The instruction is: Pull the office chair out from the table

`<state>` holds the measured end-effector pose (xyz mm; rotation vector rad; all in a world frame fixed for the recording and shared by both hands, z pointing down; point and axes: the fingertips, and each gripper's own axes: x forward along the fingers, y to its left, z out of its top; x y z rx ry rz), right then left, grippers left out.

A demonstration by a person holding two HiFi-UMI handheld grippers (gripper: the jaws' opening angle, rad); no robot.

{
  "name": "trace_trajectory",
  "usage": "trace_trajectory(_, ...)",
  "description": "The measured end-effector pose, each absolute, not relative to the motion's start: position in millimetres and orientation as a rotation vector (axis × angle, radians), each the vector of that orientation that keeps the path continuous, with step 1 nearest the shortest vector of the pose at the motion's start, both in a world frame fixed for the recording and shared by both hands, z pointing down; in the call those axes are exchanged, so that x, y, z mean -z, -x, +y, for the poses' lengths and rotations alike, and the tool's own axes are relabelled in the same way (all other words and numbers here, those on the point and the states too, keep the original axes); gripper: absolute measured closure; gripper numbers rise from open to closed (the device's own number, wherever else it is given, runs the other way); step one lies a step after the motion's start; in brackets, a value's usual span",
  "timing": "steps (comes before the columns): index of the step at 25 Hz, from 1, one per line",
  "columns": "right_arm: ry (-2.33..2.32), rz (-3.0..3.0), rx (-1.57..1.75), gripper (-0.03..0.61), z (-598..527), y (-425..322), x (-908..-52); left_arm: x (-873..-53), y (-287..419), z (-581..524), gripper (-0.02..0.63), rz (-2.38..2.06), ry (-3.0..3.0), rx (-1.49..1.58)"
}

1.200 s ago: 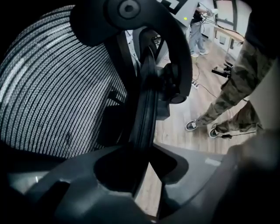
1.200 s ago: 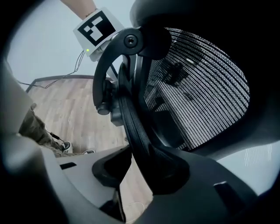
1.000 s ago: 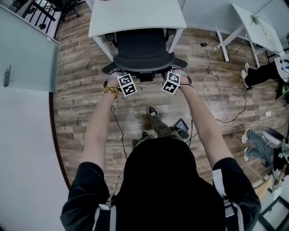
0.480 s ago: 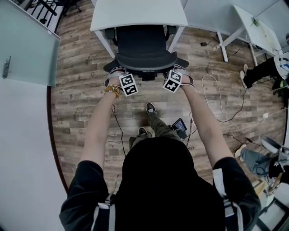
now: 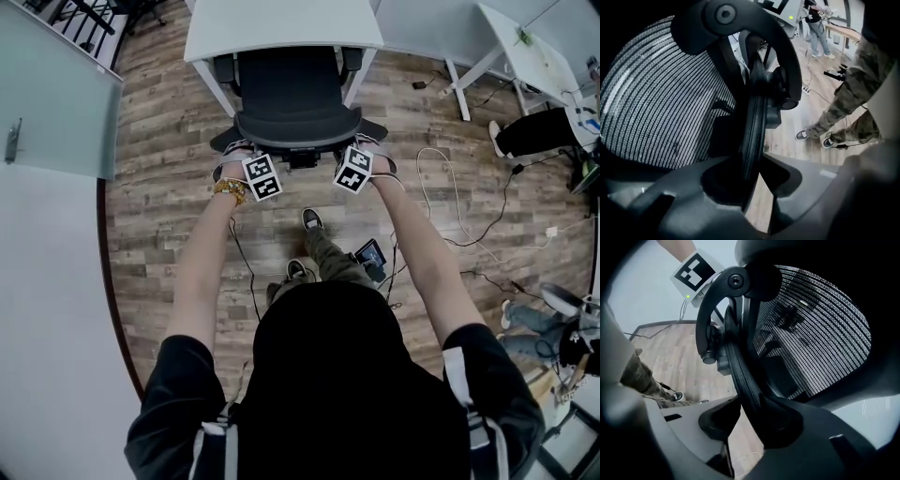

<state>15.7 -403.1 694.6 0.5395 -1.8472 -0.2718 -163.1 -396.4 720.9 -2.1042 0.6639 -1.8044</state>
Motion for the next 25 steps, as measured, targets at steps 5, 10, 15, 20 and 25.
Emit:
trace_trajectory(5, -0.544, -1.857, 0.278, 0.450, -384.5, -11.3, -691.5, -720.9, 164.6, -379.7, 0.484, 0.680, 2.078, 1.791)
trace_trajectory(10, -0.546, -1.853, 0.292, 0.450, -366.5, -12.7, -691.7, -721.5, 164.4, -361.3, 0.485, 0.676, 2.080, 1.795)
trace_trajectory(15, -0.548, -1.857, 0.289, 0.451, -348.4, -11.0, -693.2, -724.0, 165.7, -344.7, 0.483, 0.683, 2.073, 1.798)
trace_trajectory(20, -0.558, -1.850, 0.299, 0.449, -335.5, -13.4, -697.2, -724.1, 165.0, -331.8, 0.483, 0.697, 2.057, 1.775)
trace_trajectory(25, -0.559, -1.845, 0.298, 0.449, -324.6, -10.0, -698.9, -723.4, 168.6, -321.5, 0.483, 0.696, 2.052, 1.762)
